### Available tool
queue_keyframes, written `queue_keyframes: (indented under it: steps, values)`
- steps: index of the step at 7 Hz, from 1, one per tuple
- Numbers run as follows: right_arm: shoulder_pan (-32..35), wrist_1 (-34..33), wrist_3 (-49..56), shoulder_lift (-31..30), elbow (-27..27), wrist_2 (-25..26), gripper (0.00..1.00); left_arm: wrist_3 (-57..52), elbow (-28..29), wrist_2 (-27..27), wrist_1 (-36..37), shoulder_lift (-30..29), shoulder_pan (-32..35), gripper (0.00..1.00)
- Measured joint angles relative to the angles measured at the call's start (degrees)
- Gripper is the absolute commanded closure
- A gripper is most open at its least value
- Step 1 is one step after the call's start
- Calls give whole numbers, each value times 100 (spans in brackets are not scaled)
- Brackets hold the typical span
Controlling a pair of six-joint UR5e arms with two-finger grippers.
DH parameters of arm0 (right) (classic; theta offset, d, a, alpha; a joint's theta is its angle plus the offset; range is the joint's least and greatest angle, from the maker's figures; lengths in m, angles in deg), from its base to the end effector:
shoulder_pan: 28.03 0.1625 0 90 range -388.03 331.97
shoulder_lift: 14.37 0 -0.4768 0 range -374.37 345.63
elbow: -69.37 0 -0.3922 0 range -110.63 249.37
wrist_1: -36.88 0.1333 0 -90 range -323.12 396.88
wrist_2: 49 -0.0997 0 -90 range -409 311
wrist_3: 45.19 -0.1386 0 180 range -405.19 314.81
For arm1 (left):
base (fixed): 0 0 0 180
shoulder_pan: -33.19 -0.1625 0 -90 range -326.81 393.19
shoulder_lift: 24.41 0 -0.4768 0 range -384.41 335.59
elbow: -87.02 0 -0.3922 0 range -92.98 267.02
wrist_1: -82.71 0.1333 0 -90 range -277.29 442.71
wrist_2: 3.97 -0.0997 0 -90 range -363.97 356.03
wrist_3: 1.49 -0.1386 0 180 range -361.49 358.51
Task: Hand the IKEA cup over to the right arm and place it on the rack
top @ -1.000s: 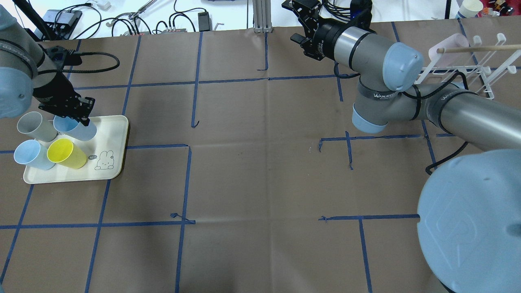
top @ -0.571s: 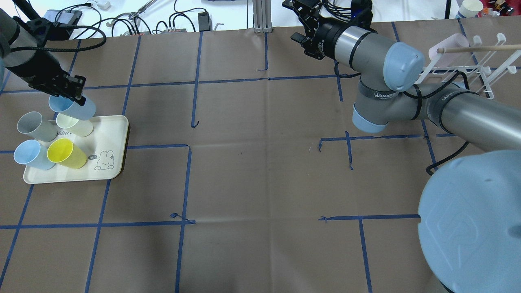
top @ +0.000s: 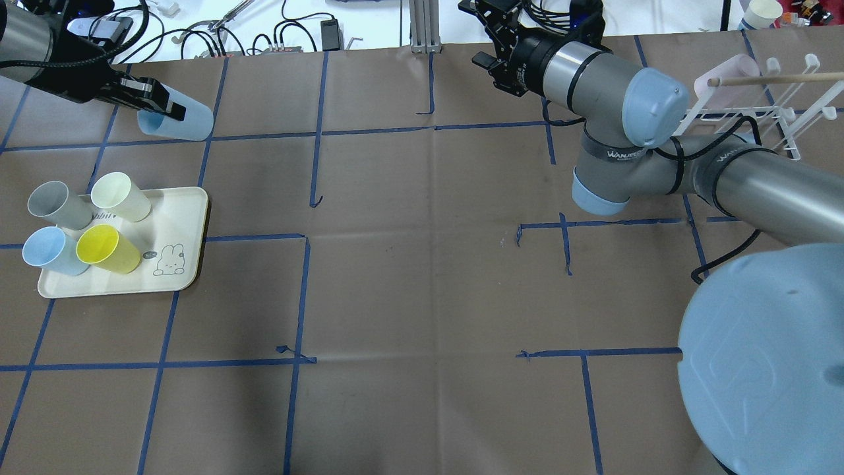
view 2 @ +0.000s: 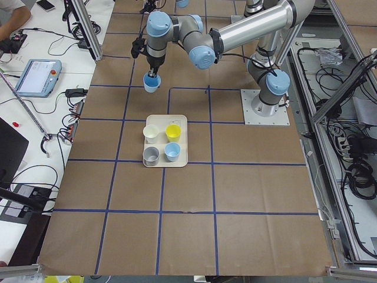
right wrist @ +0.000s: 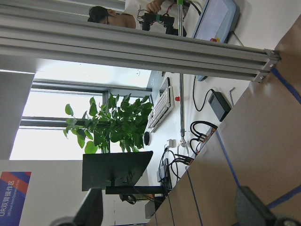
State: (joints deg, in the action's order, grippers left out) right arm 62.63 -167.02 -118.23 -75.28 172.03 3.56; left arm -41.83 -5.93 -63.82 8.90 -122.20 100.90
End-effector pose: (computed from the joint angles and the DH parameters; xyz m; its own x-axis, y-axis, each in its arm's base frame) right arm 0.2251 -0.6572 0.3792 -0.2330 0.1217 -0.9648 0.7520 0.6516 -0.0994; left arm 0.0249 -0.5957 0.4520 -0.8681 0.3799 0.3196 0.2418 0.8858 -0.3961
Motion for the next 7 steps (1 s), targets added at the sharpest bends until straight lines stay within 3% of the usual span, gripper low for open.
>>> queue_keyframes:
  steps: [4, 7]
  values:
    - [-3, -156, -16, 3, 52, -13, 0, -1325, -370, 1697, 0, 109, 6, 100]
    - [39, -275, -78, 11, 86, -2, 0, -2242, -512, 2986, 346, -531, 1, 100]
